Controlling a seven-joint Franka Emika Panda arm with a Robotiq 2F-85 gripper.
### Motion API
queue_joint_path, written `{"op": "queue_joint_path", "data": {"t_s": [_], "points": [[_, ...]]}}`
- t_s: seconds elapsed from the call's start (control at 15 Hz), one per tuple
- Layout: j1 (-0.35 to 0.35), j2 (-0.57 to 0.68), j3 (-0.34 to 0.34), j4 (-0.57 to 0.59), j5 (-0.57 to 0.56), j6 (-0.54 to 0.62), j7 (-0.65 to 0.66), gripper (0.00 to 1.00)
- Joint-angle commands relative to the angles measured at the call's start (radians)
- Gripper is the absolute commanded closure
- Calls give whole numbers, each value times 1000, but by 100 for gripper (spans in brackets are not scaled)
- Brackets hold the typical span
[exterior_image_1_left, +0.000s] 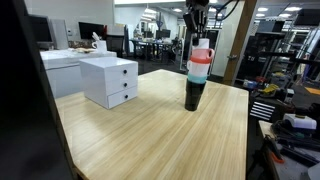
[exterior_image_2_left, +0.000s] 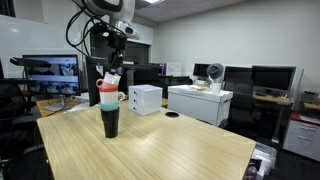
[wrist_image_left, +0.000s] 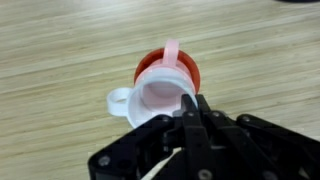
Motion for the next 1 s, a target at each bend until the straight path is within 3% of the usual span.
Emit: {"op": "queue_joint_path", "data": {"t_s": [0.0, 0.93], "points": [[-1, -1, 12, 16, -38, -24, 27, 96], [1, -5, 25, 95, -72, -17, 29, 96]]}}
